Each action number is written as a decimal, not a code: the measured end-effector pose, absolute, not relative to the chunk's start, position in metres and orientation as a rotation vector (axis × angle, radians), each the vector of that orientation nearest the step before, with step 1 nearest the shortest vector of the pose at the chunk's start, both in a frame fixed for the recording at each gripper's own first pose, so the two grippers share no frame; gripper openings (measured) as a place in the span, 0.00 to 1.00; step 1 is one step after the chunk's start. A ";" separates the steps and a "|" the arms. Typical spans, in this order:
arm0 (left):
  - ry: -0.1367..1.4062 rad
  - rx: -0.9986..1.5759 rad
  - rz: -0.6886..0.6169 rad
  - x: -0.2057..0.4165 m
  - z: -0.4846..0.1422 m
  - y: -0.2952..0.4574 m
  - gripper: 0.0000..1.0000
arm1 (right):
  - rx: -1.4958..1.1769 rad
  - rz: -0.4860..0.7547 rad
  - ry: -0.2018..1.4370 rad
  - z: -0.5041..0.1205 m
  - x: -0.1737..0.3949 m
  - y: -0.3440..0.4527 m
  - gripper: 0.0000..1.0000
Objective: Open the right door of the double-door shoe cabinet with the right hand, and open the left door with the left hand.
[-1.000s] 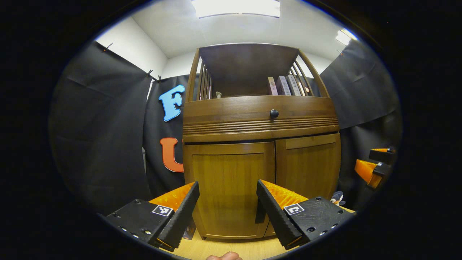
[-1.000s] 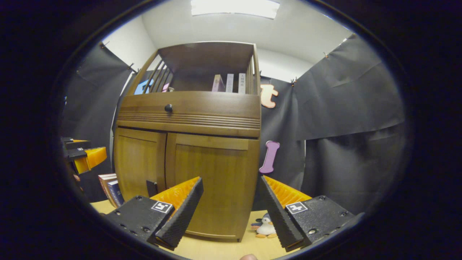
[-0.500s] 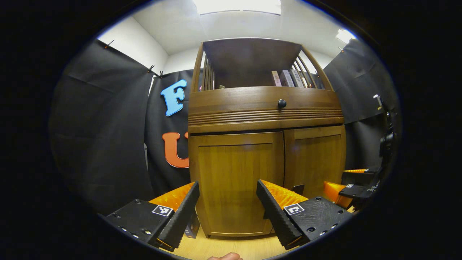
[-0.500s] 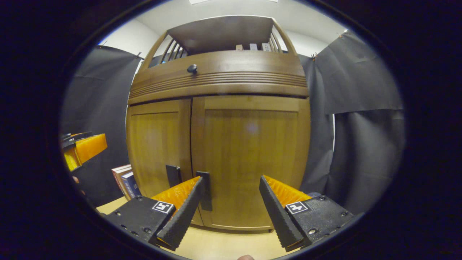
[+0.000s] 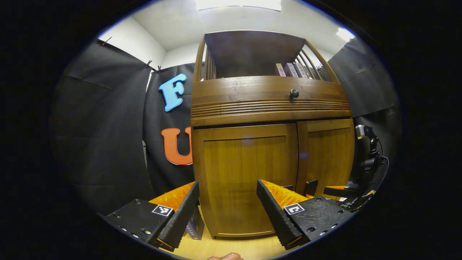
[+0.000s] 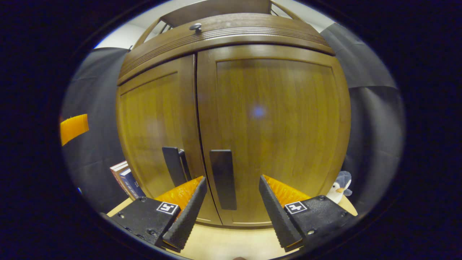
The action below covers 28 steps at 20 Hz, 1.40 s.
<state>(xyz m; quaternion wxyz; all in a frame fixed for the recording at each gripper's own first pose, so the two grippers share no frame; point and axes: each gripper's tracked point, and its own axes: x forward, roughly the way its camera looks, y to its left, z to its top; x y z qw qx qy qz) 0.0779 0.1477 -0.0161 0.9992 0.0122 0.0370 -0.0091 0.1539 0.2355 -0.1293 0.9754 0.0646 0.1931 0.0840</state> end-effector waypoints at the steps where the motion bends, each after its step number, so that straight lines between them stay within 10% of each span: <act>1: 0.073 0.030 -0.021 0.082 -0.017 0.149 0.96 | 0.132 0.163 0.395 -0.135 0.159 0.239 0.90; 28: 0.061 -0.017 -0.026 0.085 -0.019 0.155 0.95 | 0.139 0.140 0.402 -0.152 0.181 0.253 0.31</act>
